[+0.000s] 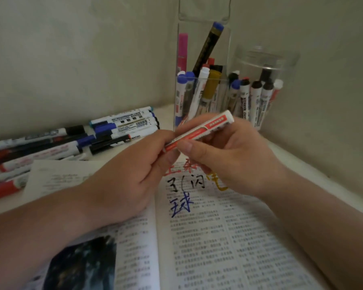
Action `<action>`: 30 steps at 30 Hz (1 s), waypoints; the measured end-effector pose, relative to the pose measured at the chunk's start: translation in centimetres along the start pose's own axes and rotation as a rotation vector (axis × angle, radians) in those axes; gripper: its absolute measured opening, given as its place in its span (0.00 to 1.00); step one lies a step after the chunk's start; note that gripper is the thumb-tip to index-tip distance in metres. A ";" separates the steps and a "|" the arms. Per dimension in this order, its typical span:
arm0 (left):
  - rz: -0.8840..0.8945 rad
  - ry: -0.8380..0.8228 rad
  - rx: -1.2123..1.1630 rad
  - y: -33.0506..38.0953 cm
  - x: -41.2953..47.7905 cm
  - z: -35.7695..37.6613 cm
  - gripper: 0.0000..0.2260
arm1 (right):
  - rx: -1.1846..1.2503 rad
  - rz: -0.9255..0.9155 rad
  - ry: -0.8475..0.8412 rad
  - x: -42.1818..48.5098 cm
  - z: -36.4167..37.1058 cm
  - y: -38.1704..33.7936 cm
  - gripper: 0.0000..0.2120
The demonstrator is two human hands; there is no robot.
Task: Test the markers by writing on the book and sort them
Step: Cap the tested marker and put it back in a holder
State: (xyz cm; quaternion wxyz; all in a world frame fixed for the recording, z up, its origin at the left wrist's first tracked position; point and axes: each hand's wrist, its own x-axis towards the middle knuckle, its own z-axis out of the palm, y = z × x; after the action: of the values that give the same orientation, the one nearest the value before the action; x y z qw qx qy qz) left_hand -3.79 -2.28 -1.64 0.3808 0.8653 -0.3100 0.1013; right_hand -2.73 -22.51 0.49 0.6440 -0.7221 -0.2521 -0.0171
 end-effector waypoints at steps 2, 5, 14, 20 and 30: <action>0.006 -0.018 -0.015 0.1 -0.1 0.0 0.11 | -0.006 0.045 -0.017 0.0 0.6 0.4 0.07; 0.029 0.003 0.001 0.2 -0.1 -0.2 0.10 | 0.017 0.049 0.012 -0.1 0.9 0.4 0.08; 0.039 0.018 -0.067 0.6 0.1 -0.6 0.11 | 0.046 -0.036 -0.002 -0.6 0.9 -1.3 0.05; -0.031 -0.108 -0.147 0.2 -1.1 -1.2 0.15 | 0.044 0.104 0.219 -0.9 -2.7 -3.6 0.10; 0.040 -0.106 0.010 0.1 -0.5 -0.6 0.12 | -0.061 0.420 -0.031 -4.5 -2.2 -1.1 0.06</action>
State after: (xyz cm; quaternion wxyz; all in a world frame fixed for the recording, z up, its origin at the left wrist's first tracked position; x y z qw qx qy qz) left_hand -4.22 -1.70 -1.40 0.3574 0.8649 -0.3463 0.0647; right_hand -6.39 -26.08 0.30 0.6073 -0.7781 -0.1054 0.1210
